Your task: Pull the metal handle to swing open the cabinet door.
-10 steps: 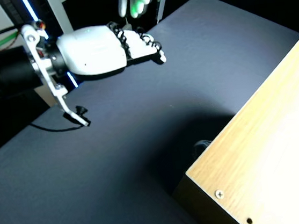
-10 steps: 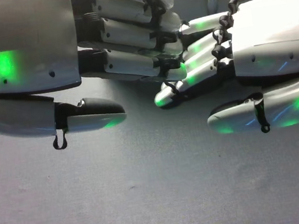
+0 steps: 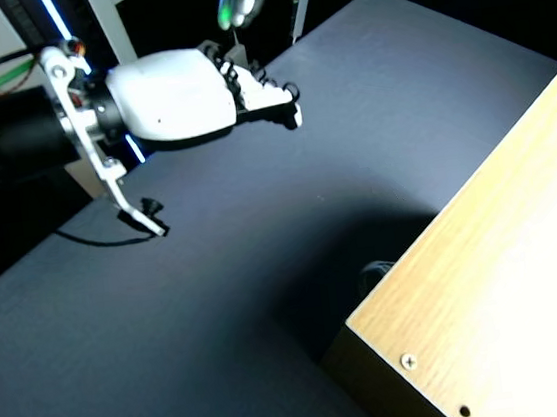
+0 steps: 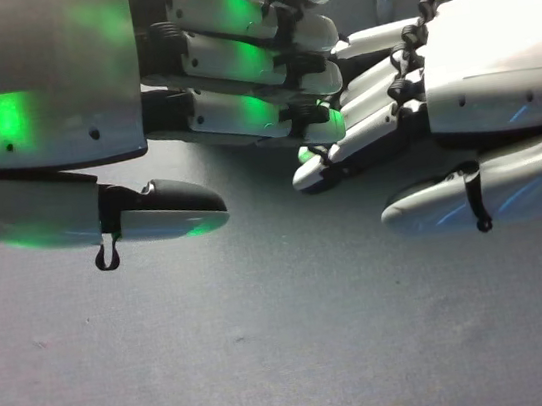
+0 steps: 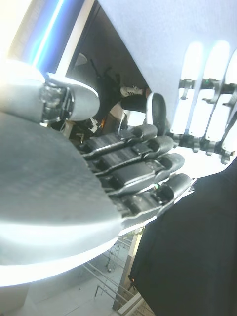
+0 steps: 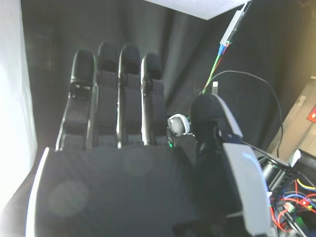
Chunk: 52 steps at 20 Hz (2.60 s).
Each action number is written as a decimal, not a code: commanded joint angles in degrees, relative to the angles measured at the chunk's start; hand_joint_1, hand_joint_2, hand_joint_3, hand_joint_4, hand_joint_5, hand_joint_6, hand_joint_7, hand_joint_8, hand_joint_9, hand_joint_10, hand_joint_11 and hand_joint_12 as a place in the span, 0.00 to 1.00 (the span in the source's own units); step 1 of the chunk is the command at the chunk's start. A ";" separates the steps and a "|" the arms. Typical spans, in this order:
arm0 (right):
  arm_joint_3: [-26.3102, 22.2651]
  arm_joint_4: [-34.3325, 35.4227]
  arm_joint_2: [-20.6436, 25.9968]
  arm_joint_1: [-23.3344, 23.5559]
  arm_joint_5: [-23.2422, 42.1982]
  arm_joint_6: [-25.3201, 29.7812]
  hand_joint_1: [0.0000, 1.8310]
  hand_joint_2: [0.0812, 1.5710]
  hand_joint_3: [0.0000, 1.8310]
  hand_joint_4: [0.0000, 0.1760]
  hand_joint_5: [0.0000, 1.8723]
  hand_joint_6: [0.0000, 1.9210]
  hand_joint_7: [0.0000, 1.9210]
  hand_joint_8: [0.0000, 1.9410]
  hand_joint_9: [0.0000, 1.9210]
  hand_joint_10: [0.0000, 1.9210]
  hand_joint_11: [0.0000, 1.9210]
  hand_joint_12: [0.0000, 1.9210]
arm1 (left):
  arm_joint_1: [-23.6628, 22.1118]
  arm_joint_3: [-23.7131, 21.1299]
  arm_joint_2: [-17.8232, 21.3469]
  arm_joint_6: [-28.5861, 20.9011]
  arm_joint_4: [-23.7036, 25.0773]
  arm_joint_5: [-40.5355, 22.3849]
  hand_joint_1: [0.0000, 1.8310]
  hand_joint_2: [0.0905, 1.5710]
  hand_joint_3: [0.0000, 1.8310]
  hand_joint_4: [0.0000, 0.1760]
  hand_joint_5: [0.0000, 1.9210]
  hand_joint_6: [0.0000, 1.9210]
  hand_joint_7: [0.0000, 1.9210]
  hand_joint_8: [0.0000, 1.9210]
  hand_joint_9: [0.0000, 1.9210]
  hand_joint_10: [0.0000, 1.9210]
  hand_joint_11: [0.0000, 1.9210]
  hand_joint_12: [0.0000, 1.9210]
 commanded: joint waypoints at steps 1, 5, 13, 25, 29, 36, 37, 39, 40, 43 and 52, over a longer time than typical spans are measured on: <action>0.19 3.11 0.29 0.90 3.79 0.27 0.00 0.97 0.00 0.00 0.29 0.00 0.29 0.00 0.26 0.00 0.03 0.52 | -0.42 0.06 0.39 0.52 -5.52 -1.38 0.00 0.99 0.01 0.00 0.29 0.00 0.28 0.00 0.25 0.01 0.06 0.39; 1.60 3.94 -0.27 0.61 3.11 0.26 0.00 0.98 0.00 0.00 0.30 0.00 0.30 0.00 0.26 0.00 0.03 0.54 | -0.42 0.06 0.39 0.52 -5.52 -1.38 0.00 1.00 0.01 0.00 0.29 0.00 0.29 0.00 0.25 0.00 0.05 0.42; 4.14 4.44 -1.70 -0.02 0.56 0.26 0.00 0.97 0.00 0.00 0.29 0.00 0.28 0.00 0.25 0.00 0.02 0.54 | -0.41 0.06 0.39 0.52 -5.52 -1.38 0.00 0.99 0.01 0.00 0.30 0.00 0.29 0.00 0.25 0.00 0.04 0.45; 4.97 9.04 -1.84 -0.28 -10.53 0.25 0.00 0.97 0.00 0.00 0.29 0.00 0.29 0.00 0.25 0.00 0.01 0.55 | -0.41 0.06 0.39 0.52 -5.52 -1.38 0.00 1.00 0.02 0.00 0.29 0.00 0.29 0.00 0.25 0.00 0.05 0.42; 3.99 9.55 -1.14 -1.22 -10.53 0.25 0.00 0.96 0.00 0.00 0.27 0.00 0.26 0.00 0.23 0.00 0.00 0.54 | -0.41 0.06 0.39 0.52 -5.52 -1.38 0.00 0.99 0.01 0.00 0.28 0.00 0.27 0.00 0.23 0.00 0.04 0.42; 3.05 22.34 -0.42 -1.30 -15.77 3.74 0.00 0.96 0.00 0.00 0.17 0.00 0.18 0.00 0.15 0.00 0.00 0.44 | -0.41 0.06 0.39 0.52 -5.52 -1.37 0.00 0.97 0.00 0.00 0.22 0.00 0.21 0.00 0.18 0.00 0.00 0.41; 3.01 24.48 -0.42 -1.30 -16.65 4.25 0.00 0.95 0.00 0.00 0.15 0.00 0.15 0.00 0.14 0.00 0.00 0.40 | -0.41 0.06 0.39 0.52 -5.52 -1.37 0.00 0.97 0.00 0.00 0.21 0.00 0.21 0.00 0.17 0.00 0.00 0.40; 3.17 26.60 -0.42 -1.30 -17.55 4.90 0.00 0.95 0.00 0.00 0.14 0.00 0.14 0.00 0.13 0.00 0.00 0.37 | -0.41 0.06 0.39 0.52 -5.52 -1.37 0.00 0.96 0.00 0.00 0.21 0.00 0.21 0.00 0.18 0.00 0.00 0.41; 3.36 27.74 -0.42 -1.30 -17.95 5.38 0.00 0.94 0.00 0.00 0.14 0.00 0.14 0.00 0.13 0.00 0.00 0.37 | -0.41 0.06 0.39 0.52 -5.52 -1.37 0.00 0.96 0.00 0.00 0.21 0.00 0.20 0.00 0.17 0.00 0.00 0.41; 4.15 32.71 -0.42 -1.06 -19.67 6.37 0.00 0.95 0.00 0.00 0.15 0.00 0.15 0.00 0.13 0.00 0.00 0.37 | -0.41 0.06 0.39 0.52 -5.52 -1.37 0.00 0.95 0.00 0.00 0.21 0.00 0.20 0.00 0.17 0.00 0.00 0.40; 3.80 49.02 0.16 -0.29 -23.09 6.38 0.00 0.93 0.00 0.00 0.14 0.00 0.14 0.00 0.13 0.00 0.00 0.38 | -0.41 0.06 0.39 0.52 -5.52 -1.37 0.00 0.91 0.00 0.00 0.22 0.00 0.22 0.00 0.18 0.00 0.00 0.42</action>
